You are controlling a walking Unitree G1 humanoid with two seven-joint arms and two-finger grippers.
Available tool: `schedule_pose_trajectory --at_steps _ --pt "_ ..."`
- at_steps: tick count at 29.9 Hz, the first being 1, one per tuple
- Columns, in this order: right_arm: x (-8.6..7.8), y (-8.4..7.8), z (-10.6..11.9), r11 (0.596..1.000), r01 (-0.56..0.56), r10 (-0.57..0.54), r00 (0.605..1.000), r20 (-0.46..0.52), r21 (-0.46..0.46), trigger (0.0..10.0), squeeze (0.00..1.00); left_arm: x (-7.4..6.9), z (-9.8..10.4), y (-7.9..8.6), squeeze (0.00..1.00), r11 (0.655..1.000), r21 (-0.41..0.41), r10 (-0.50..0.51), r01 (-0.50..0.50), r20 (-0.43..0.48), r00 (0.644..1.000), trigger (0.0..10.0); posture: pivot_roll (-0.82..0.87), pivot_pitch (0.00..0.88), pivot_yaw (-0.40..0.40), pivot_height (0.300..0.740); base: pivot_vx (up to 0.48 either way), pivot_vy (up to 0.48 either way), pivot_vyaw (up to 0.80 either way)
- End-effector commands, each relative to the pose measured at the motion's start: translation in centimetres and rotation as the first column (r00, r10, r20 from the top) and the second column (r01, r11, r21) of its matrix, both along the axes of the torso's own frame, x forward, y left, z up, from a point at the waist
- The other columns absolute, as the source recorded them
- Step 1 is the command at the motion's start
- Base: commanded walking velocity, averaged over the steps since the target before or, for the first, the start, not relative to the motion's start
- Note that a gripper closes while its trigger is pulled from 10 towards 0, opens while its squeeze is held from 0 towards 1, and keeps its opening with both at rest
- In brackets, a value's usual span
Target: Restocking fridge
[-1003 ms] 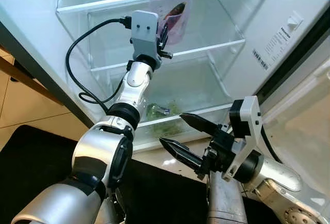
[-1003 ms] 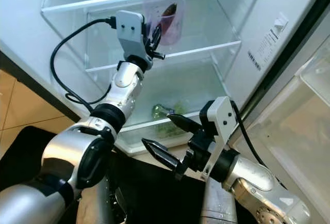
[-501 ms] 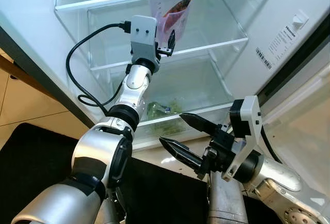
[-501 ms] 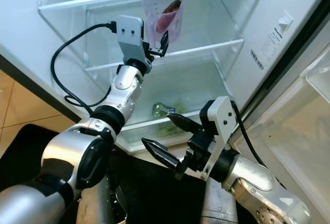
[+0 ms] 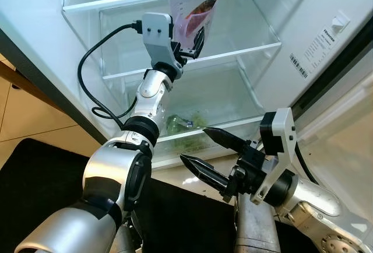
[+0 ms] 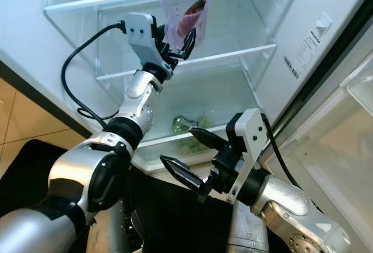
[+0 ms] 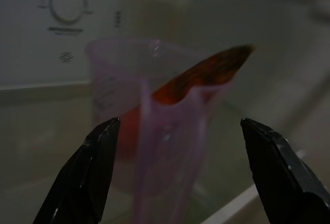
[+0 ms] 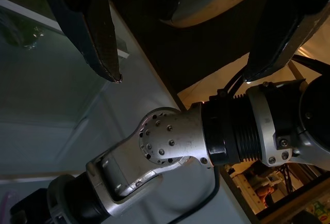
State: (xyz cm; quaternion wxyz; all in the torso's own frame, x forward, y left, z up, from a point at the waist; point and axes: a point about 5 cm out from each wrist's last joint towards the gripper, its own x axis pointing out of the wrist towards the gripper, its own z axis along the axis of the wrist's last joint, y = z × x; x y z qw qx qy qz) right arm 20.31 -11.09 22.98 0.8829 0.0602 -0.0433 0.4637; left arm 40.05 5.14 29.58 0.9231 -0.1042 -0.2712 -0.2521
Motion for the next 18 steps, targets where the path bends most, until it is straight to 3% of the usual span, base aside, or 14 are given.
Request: schedule_pose_trajectory --at_steps 1,10,18 --pt "-0.4 0.0 0.2 1.000 -0.013 0.013 1.000 0.010 0.016 10.0 0.00 -0.2 -0.8 -0.4 0.00 0.999 -0.013 -0.046 0.045 -0.017 0.999 10.0 -0.23 0.441 0.128 0.411 0.000 0.000 0.00" --pt "-0.2 -0.2 0.2 1.000 -0.009 0.009 1.000 0.016 0.010 10.0 0.00 -0.8 -3.7 -0.7 0.00 0.983 0.075 -0.167 0.170 -0.044 0.985 10.0 -0.23 0.437 0.128 0.411 0.000 0.000 0.00" --pt "-0.1 -0.2 0.2 1.000 -0.011 0.011 1.000 0.018 0.012 10.0 0.00 -1.5 -4.8 -0.6 0.00 0.964 0.090 -0.250 0.252 -0.028 0.968 10.0 -0.23 0.425 0.129 0.411 0.000 0.000 0.00"
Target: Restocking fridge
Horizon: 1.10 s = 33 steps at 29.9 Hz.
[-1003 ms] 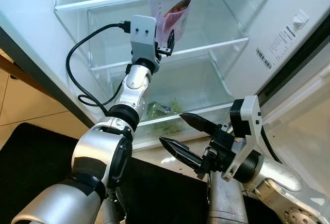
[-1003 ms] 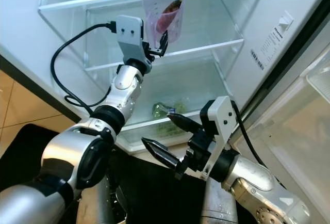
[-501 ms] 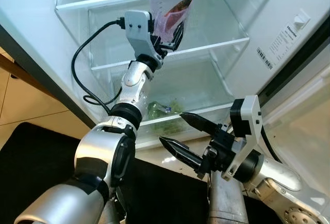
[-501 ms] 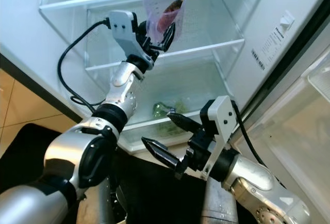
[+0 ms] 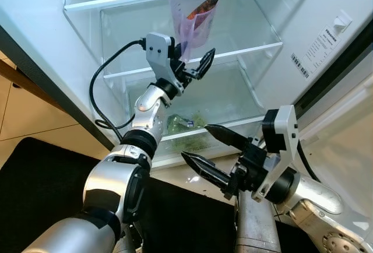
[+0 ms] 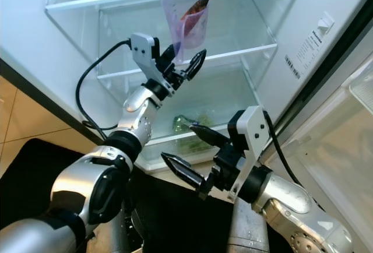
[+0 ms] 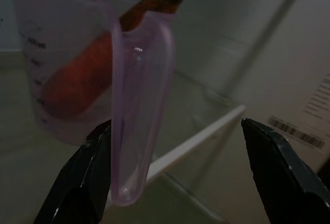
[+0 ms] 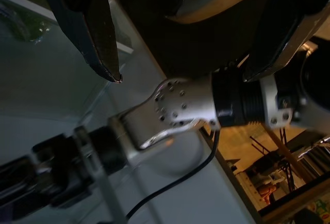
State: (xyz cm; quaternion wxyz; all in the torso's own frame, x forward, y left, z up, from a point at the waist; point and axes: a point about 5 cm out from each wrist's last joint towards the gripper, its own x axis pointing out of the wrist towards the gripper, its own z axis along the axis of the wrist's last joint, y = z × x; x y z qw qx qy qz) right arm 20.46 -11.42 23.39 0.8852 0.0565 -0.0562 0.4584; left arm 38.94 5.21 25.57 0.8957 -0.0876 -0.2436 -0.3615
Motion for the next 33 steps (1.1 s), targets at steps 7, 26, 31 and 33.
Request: schedule_pose_trajectory --at_steps 7,26,31,33 --pt "-0.1 0.1 -0.3 1.000 -0.025 0.025 1.000 -0.003 0.005 10.0 0.00 -0.9 -1.6 0.2 0.00 0.999 0.006 -0.043 0.043 0.005 0.999 10.0 -0.23 0.403 0.131 0.411 0.000 0.000 0.00" --pt "0.4 -0.1 -0.2 0.999 -0.037 0.037 0.999 0.015 0.002 10.0 0.00 -2.4 -3.8 3.3 0.00 0.998 0.049 0.044 -0.045 0.008 0.999 10.0 -0.21 0.367 0.129 0.411 0.000 0.000 0.00" --pt "0.8 -0.3 -0.3 0.999 -0.035 0.035 0.999 0.021 0.000 10.0 0.00 -3.1 -5.0 4.4 0.00 0.994 0.043 0.104 -0.103 -0.026 0.994 10.0 -0.21 0.352 0.132 0.411 0.000 0.000 0.00" --pt "1.0 -0.4 -0.3 0.999 -0.034 0.034 0.999 0.026 -0.001 10.0 0.00 -3.6 -5.7 4.9 0.00 0.992 0.049 0.119 -0.117 -0.042 0.992 10.0 -0.20 0.341 0.131 0.411 0.000 0.000 0.00"
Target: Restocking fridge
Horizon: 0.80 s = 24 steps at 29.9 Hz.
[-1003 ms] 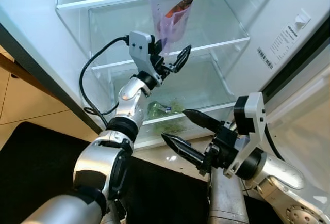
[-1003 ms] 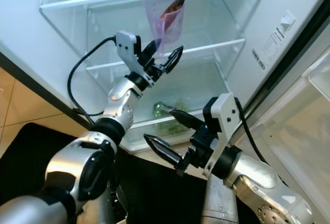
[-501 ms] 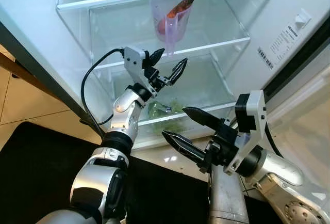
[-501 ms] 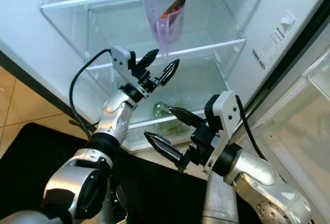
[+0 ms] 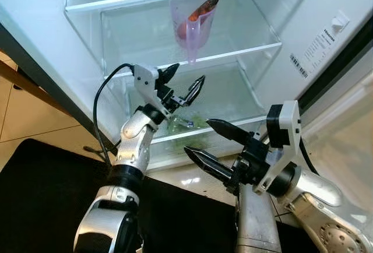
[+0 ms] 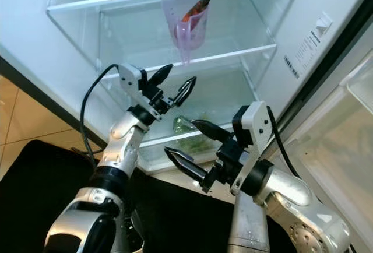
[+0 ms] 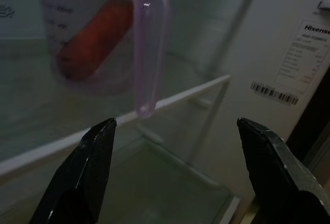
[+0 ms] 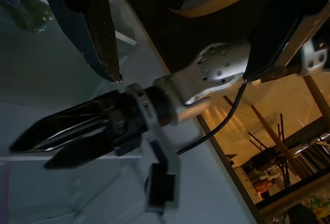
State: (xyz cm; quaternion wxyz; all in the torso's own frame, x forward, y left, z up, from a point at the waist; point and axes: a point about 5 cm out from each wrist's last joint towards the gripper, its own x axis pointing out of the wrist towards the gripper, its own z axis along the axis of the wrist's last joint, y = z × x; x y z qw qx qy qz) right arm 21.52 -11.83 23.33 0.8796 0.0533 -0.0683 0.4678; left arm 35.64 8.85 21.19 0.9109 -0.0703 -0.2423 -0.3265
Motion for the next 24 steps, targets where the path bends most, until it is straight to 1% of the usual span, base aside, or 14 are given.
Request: schedule_pose_trajectory --at_steps 1,2,6,9,12,14,15,18,19,21,22,23,24 --pt "-0.1 0.0 -0.2 1.000 -0.014 0.014 1.000 0.000 -0.006 10.0 0.00 -0.3 -1.3 1.3 0.00 0.999 0.028 0.037 -0.036 -0.041 0.998 10.0 -0.20 0.341 0.131 0.411 0.000 0.000 0.00" --pt "0.1 0.0 -0.2 1.000 -0.015 0.015 1.000 0.004 -0.005 10.0 0.00 -0.7 -1.8 1.8 0.00 0.997 0.041 0.060 -0.058 -0.050 0.997 10.0 -0.20 0.334 0.130 0.411 0.000 0.000 0.00" --pt "0.5 -0.1 -0.4 1.000 -0.017 0.017 1.000 0.010 -0.005 10.0 0.00 -1.3 -2.3 2.5 0.00 0.994 0.041 0.107 -0.104 -0.063 0.992 10.0 -0.18 0.311 0.127 0.411 0.000 0.000 0.00" --pt "0.8 -0.2 -0.4 1.000 -0.017 0.017 1.000 0.014 -0.003 10.0 0.00 -1.6 -2.5 2.6 0.00 0.992 0.038 0.127 -0.124 -0.071 0.989 10.0 -0.17 0.299 0.126 0.411 0.000 0.000 0.00" --pt "1.3 -0.2 -0.4 1.000 -0.020 0.020 0.999 0.027 -0.002 10.0 0.00 -2.4 -3.3 2.8 0.00 0.987 0.045 0.155 -0.151 -0.090 0.984 10.0 -0.16 0.276 0.124 0.411 0.000 0.000 0.00" --pt "1.3 -0.2 -0.4 1.000 -0.020 0.020 0.999 0.030 -0.002 10.0 0.00 -2.5 -3.5 2.9 0.00 0.986 0.046 0.162 -0.158 -0.097 0.982 10.0 -0.16 0.276 0.124 0.411 0.000 0.000 0.00" --pt "1.5 -0.3 -0.4 1.000 -0.020 0.020 0.999 0.036 -0.001 10.0 0.00 -2.8 -3.9 3.1 0.00 0.983 0.048 0.180 -0.175 -0.112 0.977 10.0 -0.15 0.260 0.123 0.411 0.000 0.000 0.00" --pt "1.9 -0.4 -0.4 1.000 -0.021 0.021 0.999 0.047 -0.002 10.0 0.00 -3.4 -4.8 3.6 0.00 0.977 0.043 0.215 -0.211 -0.154 0.964 10.0 -0.15 0.252 0.121 0.411 0.000 0.000 0.00" --pt "1.9 -0.4 -0.4 1.000 -0.021 0.021 0.999 0.047 -0.002 10.0 0.00 -3.4 -4.8 3.6 0.00 0.977 0.043 0.215 -0.211 -0.154 0.964 10.0 -0.15 0.252 0.121 0.411 0.000 0.000 0.00" --pt "2.0 -0.5 -0.4 1.000 -0.023 0.023 0.998 0.055 -0.005 10.0 0.00 -4.2 -5.9 3.7 0.00 0.974 0.051 0.228 -0.223 -0.185 0.956 10.0 -0.14 0.236 0.114 0.411 0.000 0.000 0.00" --pt "2.0 -0.5 -0.4 1.000 -0.023 0.023 0.998 0.055 -0.005 10.0 0.00 -4.2 -5.9 3.7 0.00 0.974 0.051 0.228 -0.223 -0.185 0.956 10.0 -0.14 0.236 0.114 0.411 0.000 0.000 0.00" --pt "2.2 -0.6 -0.4 1.000 -0.024 0.024 0.998 0.062 -0.007 10.0 0.00 -4.8 -6.9 3.7 0.00 0.971 0.061 0.239 -0.232 -0.212 0.947 10.0 -0.13 0.223 0.111 0.411 0.000 0.000 0.00" --pt "2.2 -0.6 -0.4 1.000 -0.024 0.024 0.998 0.062 -0.007 10.0 0.00 -4.8 -6.9 3.7 0.00 0.971 0.061 0.239 -0.232 -0.212 0.947 10.0 -0.13 0.223 0.111 0.411 0.000 0.000 0.00"
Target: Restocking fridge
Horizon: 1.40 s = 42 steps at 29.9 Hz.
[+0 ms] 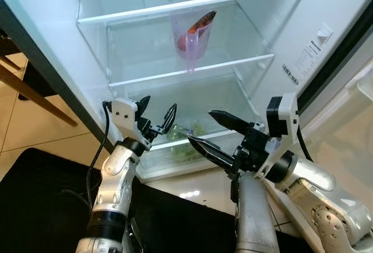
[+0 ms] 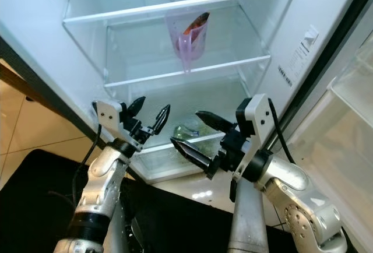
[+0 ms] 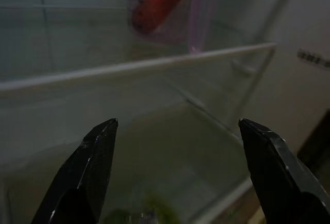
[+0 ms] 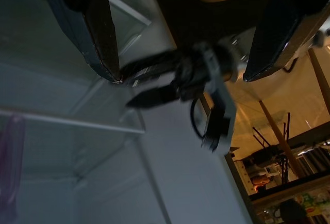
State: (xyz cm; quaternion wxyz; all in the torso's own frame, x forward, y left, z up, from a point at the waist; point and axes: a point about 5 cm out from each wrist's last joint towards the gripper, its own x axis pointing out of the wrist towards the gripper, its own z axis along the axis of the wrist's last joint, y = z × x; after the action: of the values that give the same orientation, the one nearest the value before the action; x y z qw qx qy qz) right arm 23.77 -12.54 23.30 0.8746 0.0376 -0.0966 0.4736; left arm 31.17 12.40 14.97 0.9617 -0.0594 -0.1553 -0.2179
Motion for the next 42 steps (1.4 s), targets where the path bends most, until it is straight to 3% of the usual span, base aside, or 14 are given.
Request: schedule_pose_trajectory --at_steps 1,13,26,42 --pt "0.1 0.0 -0.3 1.000 -0.013 0.013 1.000 0.001 -0.007 10.0 0.00 -0.7 -1.2 0.2 0.00 1.000 0.004 0.022 -0.022 -0.045 0.999 10.0 -0.13 0.214 0.109 0.411 0.000 0.000 0.00" --pt "2.0 -0.9 -0.9 0.998 0.046 -0.045 0.999 0.018 -0.049 10.0 0.00 -2.7 -6.2 1.0 0.00 0.995 0.041 0.096 -0.089 -0.223 0.970 10.0 -0.10 0.137 0.076 0.411 0.000 0.000 0.00" --pt "4.0 -2.3 -3.4 0.978 0.180 -0.184 0.983 -0.027 -0.107 10.0 0.00 -3.7 -9.7 2.1 0.00 0.989 0.099 0.141 -0.114 -0.335 0.931 10.0 -0.09 0.084 0.052 0.411 0.000 0.000 0.00" --pt "5.3 -3.1 -5.8 0.962 0.250 -0.257 0.964 -0.067 -0.108 10.0 0.00 -4.5 -11.4 5.0 0.00 0.961 0.147 0.274 -0.236 -0.360 0.892 10.0 -0.07 0.040 0.027 0.411 0.000 0.000 0.00"
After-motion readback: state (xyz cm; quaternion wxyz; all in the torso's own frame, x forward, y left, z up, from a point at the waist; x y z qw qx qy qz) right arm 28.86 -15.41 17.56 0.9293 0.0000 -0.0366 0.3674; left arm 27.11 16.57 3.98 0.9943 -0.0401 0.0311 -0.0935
